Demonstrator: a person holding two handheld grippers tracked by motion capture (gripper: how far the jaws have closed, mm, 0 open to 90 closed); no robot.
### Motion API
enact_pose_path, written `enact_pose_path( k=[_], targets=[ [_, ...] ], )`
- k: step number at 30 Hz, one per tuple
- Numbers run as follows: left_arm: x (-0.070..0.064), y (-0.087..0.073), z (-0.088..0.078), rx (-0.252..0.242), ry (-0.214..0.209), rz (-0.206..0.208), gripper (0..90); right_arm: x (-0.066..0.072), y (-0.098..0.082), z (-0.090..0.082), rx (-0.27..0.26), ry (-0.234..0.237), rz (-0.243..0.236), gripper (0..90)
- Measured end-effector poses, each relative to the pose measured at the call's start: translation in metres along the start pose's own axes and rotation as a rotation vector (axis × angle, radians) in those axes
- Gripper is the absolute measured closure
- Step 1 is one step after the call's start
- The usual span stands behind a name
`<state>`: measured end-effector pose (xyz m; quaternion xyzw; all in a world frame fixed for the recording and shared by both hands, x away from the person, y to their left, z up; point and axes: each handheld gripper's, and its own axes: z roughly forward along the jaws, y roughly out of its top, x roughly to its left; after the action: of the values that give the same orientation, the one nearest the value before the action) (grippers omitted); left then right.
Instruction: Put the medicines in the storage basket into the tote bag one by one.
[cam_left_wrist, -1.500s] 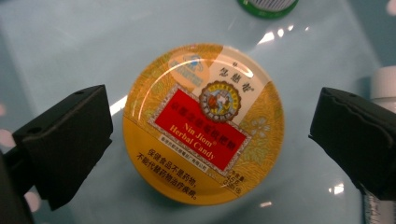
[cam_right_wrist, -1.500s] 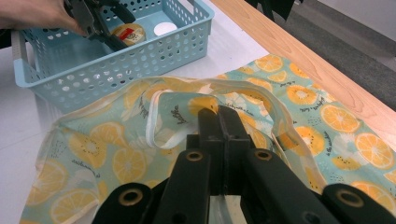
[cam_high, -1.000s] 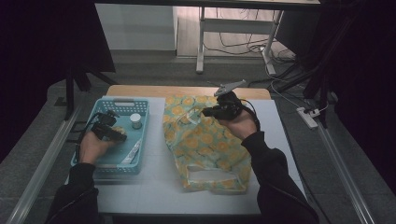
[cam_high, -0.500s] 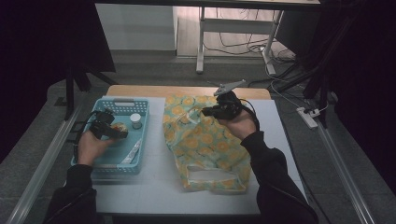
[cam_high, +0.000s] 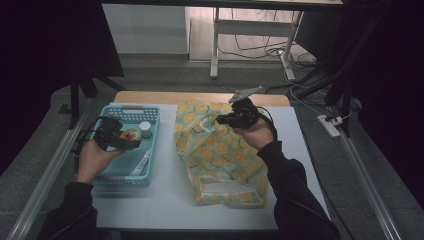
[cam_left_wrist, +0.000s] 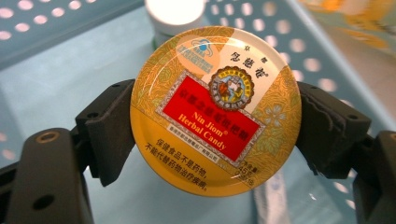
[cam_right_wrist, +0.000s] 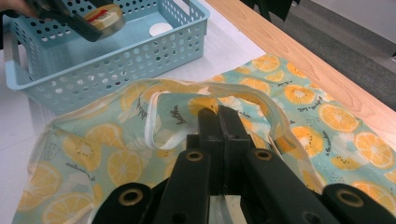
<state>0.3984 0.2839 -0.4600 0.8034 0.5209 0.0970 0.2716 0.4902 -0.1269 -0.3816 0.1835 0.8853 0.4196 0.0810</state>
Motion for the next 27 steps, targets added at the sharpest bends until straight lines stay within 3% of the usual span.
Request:
enact_pose_path(
  k=[10,19,27],
  targets=[
    [-0.028,0.001,-0.015,-0.038,-0.051,0.08,20.7,-0.001,-0.001,0.001,0.0,-0.003,0.0,89.9],
    [-0.064,0.007,-0.024,-0.046,-0.102,0.175,20.7,-0.003,-0.003,0.001,-0.003,0.003,0.014,90.0],
    [-0.09,0.015,-0.026,-0.045,-0.177,0.227,20.7,-0.009,-0.005,0.002,-0.005,0.01,0.035,89.9]
  ],
)
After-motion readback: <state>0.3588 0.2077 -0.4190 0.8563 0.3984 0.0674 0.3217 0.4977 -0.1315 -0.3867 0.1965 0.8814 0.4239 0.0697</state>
